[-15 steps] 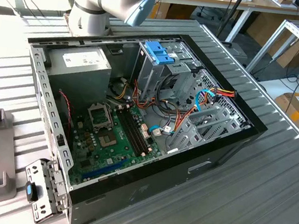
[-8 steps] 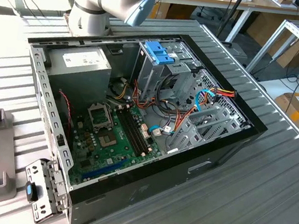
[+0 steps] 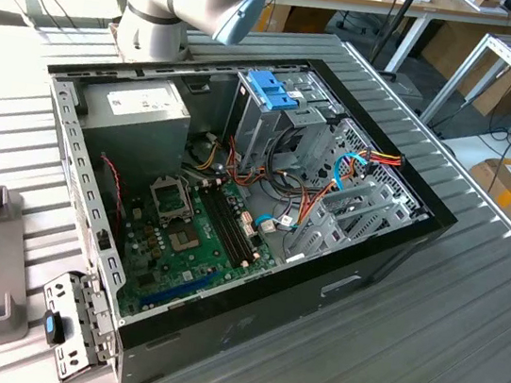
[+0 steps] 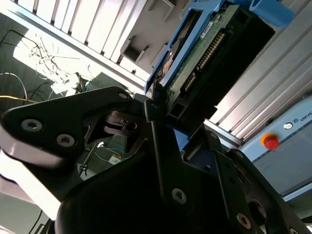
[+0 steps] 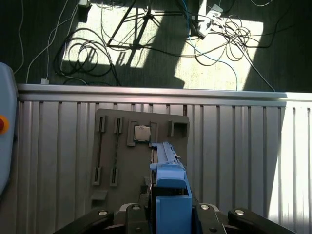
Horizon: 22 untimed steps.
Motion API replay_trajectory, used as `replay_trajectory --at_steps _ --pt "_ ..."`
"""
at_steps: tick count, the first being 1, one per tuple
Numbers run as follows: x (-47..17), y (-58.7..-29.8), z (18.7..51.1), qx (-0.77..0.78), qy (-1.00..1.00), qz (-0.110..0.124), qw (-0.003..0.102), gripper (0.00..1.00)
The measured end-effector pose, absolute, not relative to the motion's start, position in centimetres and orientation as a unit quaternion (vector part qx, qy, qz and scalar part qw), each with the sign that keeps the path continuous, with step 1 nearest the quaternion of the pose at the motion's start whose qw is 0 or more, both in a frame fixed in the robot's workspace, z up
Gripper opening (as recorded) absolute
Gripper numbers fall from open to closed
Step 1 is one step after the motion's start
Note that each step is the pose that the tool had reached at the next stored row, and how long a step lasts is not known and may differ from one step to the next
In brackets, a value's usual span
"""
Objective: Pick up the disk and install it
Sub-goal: 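Pick up the disk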
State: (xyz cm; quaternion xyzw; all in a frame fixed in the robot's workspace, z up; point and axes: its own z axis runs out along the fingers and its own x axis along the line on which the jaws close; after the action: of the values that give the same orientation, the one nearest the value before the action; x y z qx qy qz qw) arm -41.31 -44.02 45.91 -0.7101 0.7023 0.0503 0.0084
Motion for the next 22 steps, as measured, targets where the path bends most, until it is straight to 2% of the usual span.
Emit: replay_trajectory --at_steps 22 --pt "-41.3 -44.0 47.0 -0.71 0.702 0.05 0.008 0.37"
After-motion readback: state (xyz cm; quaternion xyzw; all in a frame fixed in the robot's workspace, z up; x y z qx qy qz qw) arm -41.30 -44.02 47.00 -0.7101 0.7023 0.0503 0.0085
